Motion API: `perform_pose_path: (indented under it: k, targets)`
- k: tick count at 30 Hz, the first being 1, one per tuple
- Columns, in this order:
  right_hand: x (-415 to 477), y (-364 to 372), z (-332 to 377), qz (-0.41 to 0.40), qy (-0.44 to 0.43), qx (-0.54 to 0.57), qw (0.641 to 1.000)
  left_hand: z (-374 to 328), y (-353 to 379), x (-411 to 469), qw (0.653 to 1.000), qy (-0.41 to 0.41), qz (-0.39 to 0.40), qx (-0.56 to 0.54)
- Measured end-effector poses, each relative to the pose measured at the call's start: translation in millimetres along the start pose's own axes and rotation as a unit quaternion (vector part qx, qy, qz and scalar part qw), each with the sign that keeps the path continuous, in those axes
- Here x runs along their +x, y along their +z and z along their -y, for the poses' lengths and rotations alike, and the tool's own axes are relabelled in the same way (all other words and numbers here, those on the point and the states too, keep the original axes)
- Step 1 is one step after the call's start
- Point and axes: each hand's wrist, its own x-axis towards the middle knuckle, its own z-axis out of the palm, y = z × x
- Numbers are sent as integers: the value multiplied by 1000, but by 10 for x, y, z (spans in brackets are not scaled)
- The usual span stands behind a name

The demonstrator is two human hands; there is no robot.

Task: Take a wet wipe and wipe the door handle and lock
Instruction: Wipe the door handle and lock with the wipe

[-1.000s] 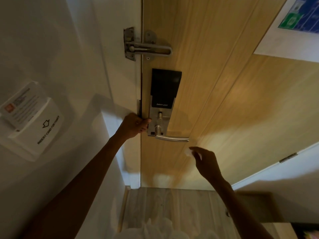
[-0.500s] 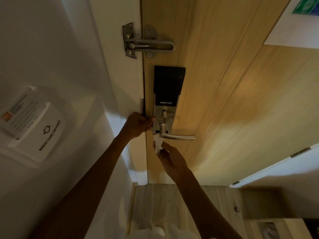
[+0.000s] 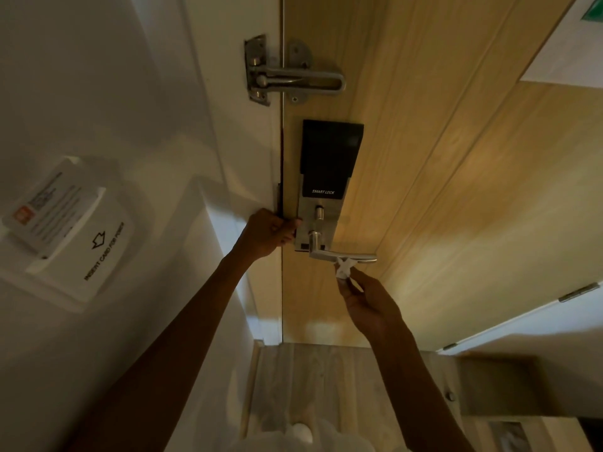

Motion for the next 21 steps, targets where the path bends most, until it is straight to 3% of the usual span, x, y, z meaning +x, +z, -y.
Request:
perform_pose_path:
  k: [6, 9, 10, 13, 15, 21]
  targets:
    - [-45, -162, 308, -13, -66, -14, 998, -8, 12, -9, 1000, 1, -11, 17]
    - [-45, -241, 394, -12, -174, -132, 976, -14, 24, 10, 1000, -4, -6, 19]
    - [-49, -237, 412, -26, -231, -211, 949, -8, 25, 16, 1000, -5, -5, 18]
    - [-48, -174, 409, -69, -371, -447, 811, 7, 18, 12, 1000, 2, -11, 23]
    - [-57, -151, 376, -74, -403, -495, 766, 14, 17, 12, 999, 8, -12, 30]
    - [-143, -201, 427, -55, -367, -455, 810, 36, 27, 30, 999, 15, -21, 38]
